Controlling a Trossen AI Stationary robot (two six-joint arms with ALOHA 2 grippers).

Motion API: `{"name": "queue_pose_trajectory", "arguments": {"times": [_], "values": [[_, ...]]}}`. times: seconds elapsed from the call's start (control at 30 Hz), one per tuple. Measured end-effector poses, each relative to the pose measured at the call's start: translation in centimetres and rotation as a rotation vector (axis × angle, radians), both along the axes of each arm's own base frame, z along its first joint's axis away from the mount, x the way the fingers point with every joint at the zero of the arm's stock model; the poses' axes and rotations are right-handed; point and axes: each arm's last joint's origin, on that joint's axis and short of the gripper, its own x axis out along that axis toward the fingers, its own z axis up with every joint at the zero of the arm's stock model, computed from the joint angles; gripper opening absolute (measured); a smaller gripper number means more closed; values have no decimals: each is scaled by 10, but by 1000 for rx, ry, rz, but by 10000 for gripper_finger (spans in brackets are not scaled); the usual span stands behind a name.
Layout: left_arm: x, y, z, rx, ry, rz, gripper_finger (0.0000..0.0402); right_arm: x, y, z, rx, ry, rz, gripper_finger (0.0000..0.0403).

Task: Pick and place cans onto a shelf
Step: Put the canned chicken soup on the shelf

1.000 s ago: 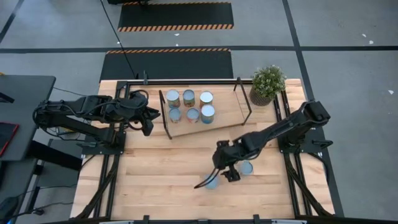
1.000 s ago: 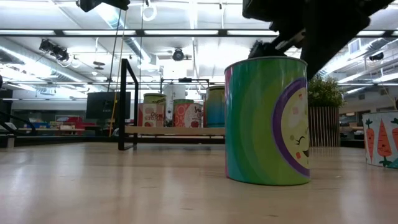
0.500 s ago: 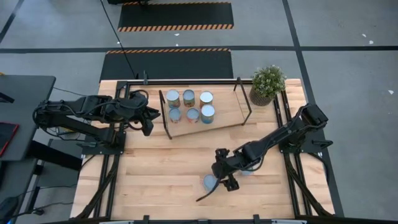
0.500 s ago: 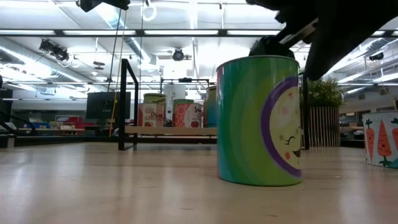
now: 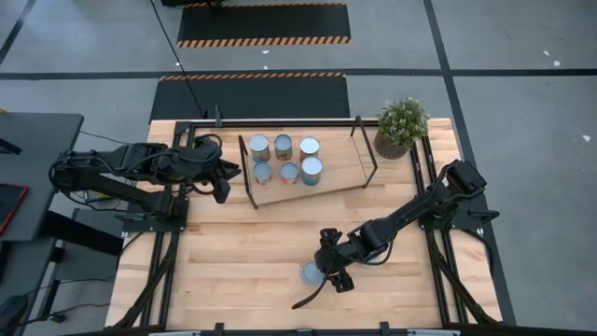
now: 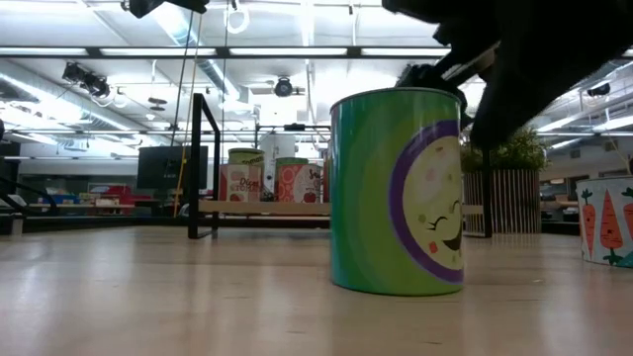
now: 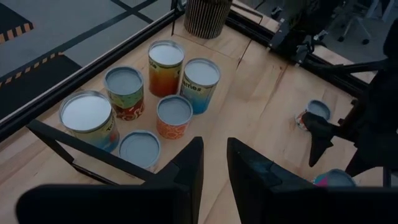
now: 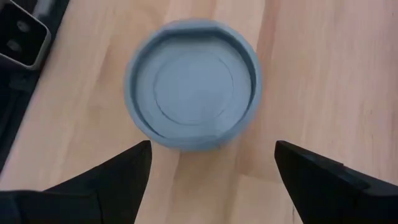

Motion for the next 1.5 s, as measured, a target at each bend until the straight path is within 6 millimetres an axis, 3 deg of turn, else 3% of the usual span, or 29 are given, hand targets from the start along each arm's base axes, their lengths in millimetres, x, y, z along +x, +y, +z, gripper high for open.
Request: {"name": "queue_pose_trajectory", "arguments": {"times": [0.43, 1.5], "values": [[2, 0, 3, -4, -40, 0, 78, 8, 6, -12, 19, -31, 21, 347], [3, 0, 4, -4, -49, 0, 78, 13, 4, -9, 19, -80, 23, 347]]}}
